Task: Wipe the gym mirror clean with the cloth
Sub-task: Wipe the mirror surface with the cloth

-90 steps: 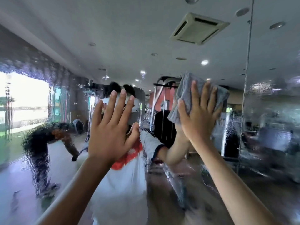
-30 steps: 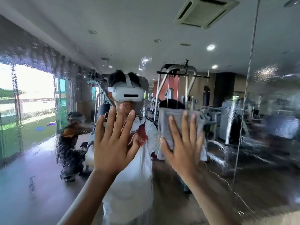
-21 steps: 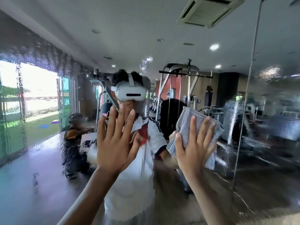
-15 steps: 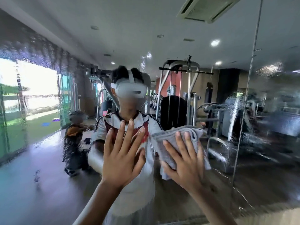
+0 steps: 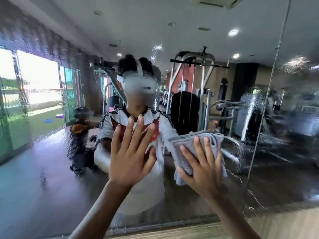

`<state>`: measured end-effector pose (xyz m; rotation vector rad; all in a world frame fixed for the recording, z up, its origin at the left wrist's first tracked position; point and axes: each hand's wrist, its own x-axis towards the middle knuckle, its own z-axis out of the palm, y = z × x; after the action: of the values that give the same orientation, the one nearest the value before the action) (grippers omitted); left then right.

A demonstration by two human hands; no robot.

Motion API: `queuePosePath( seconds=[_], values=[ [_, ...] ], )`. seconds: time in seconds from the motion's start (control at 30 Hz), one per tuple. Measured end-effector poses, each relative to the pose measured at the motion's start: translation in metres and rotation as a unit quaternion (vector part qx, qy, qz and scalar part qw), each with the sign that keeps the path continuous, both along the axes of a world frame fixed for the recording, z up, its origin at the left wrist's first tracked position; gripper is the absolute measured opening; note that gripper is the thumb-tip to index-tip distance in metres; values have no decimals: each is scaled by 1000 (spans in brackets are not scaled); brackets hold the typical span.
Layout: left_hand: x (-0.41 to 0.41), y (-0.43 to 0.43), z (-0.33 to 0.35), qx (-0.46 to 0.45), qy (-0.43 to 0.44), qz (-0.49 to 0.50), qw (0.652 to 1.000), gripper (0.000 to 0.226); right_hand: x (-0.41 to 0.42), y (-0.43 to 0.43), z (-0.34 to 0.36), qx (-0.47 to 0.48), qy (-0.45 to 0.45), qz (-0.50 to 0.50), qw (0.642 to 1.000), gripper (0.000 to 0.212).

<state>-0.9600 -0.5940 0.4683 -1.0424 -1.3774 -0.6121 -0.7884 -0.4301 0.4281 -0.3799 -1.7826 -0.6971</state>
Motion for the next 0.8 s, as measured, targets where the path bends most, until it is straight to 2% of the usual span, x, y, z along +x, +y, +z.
queuePosePath(
  seconds=[0.17, 0.23, 0.33, 0.4, 0.5, 0.6, 0.67, 0.8],
  values=[
    [-1, 0, 0, 6, 5, -9, 1000, 62, -21, -15, 57, -125, 139, -5, 982, 64],
    [-1, -1, 0, 5, 4, -10, 1000, 61, -32, -27, 64, -105, 120, 0, 987, 65],
    [-2, -2, 1, 2, 8, -11, 1000, 59, -23, -24, 31, -13, 3, 14, 1000, 64],
    [-2, -1, -1, 1, 4, -7, 1000, 59, -5, -12, 8, 17, -41, 14, 999, 66],
    [1, 1, -2, 13, 2, -1, 1000, 60, 10, 4, 18, -32, 4, -4, 999, 67],
    [-1, 1, -2, 11, -1, -6, 1000, 60, -6, -6, 49, -109, 93, -12, 990, 66],
    [-2, 0, -3, 11, 1, -1, 1000, 60, -24, -19, 51, -118, 120, -6, 986, 66],
    [-4, -1, -2, 7, 7, -8, 1000, 57, -25, -22, 0, -4, -6, 1, 1000, 69]
  ],
)
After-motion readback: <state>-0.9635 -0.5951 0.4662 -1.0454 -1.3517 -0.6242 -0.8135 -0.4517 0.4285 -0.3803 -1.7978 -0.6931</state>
